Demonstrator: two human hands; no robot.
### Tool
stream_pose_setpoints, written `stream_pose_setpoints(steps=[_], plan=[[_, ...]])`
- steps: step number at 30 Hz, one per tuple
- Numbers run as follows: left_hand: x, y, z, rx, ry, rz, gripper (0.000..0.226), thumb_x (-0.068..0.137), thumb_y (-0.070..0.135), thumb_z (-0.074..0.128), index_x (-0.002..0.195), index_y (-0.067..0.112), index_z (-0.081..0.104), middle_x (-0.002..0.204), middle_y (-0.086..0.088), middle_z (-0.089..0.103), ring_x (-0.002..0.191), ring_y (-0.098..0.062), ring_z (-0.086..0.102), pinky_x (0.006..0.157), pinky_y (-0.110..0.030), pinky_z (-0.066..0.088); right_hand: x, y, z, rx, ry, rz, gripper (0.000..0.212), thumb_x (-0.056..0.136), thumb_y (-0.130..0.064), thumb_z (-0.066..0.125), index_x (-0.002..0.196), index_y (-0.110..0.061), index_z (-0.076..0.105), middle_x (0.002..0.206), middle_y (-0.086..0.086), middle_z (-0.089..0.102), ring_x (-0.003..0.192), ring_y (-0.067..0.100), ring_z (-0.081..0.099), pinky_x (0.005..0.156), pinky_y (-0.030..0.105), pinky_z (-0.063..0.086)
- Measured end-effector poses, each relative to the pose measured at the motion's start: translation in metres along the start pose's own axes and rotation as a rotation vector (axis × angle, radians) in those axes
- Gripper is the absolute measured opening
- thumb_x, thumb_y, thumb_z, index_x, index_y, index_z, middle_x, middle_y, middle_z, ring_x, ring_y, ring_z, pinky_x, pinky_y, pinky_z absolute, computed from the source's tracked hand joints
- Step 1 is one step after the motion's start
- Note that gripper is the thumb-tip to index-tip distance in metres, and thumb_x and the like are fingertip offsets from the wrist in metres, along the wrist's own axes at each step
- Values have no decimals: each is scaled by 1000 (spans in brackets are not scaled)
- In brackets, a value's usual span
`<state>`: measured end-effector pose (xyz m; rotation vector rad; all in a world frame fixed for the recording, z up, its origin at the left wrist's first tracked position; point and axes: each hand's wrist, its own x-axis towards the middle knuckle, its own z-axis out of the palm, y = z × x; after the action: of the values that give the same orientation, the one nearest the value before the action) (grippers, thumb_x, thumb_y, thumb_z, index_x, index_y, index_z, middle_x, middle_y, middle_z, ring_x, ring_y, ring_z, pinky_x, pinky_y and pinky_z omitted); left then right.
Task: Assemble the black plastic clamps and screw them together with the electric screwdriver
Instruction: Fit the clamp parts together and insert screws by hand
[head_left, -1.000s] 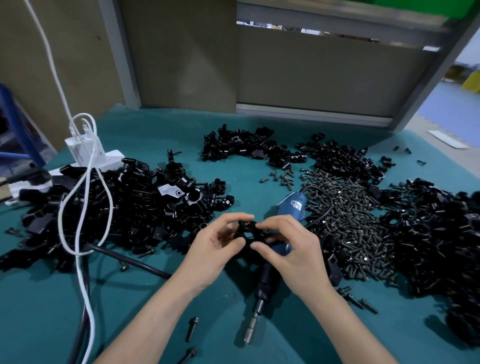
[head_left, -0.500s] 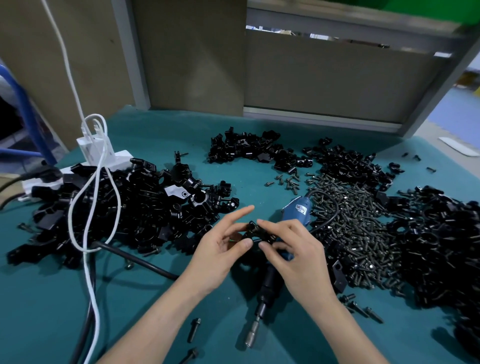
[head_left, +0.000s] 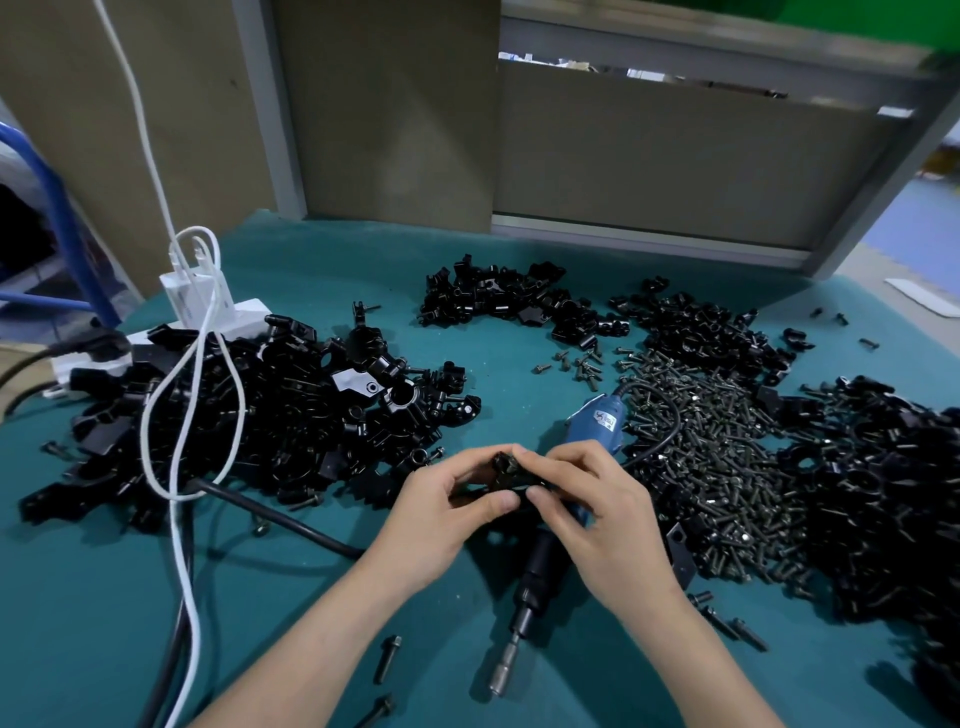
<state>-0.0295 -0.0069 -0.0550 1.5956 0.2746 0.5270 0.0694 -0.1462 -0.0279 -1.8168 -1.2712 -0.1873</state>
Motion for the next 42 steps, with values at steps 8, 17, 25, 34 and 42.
stream_pose_setpoints(steps=[8, 17, 25, 34, 42], plan=[[-1, -1, 3, -90, -17, -74, 24, 82, 20, 65, 105, 21, 68, 98, 2, 74, 90, -10, 68, 67, -28, 57, -4, -2, 0, 71, -17, 36, 35, 85, 2, 68, 115, -16, 68, 95, -2, 56, 88, 6, 58, 78, 13, 48], [-2, 2, 5, -175, -20, -109, 19, 90, 4, 58, 103, 14, 67, 89, -2, 72, 82, -13, 65, 68, -34, 60, -6, -4, 3, -8, 18, -13, 35, 85, 0, 67, 117, -14, 69, 95, 3, 56, 85, 6, 54, 79, 12, 45], [-2, 5, 6, -173, -20, -100, 25, 75, 32, 64, 95, 18, 66, 83, -15, 64, 79, -18, 61, 65, -35, 60, -7, -3, 6, -4, 19, -12, 26, 86, -1, 64, 109, -11, 72, 100, 3, 55, 92, 7, 55, 84, 11, 43], [-5, 3, 6, -168, -14, -67, 15, 85, 31, 68, 100, 34, 69, 81, -27, 60, 80, -20, 59, 71, -42, 60, -8, -4, 8, 5, 15, -9, 29, 87, 1, 63, 112, -12, 71, 99, 3, 55, 91, 6, 53, 84, 10, 41], [-7, 7, 7, -211, -15, -106, 16, 87, 8, 61, 101, 13, 60, 89, -9, 71, 82, -16, 65, 71, -36, 60, -8, -3, 5, 225, -3, 170, 38, 82, 1, 71, 111, -23, 70, 106, -1, 56, 93, 9, 60, 82, 18, 50]])
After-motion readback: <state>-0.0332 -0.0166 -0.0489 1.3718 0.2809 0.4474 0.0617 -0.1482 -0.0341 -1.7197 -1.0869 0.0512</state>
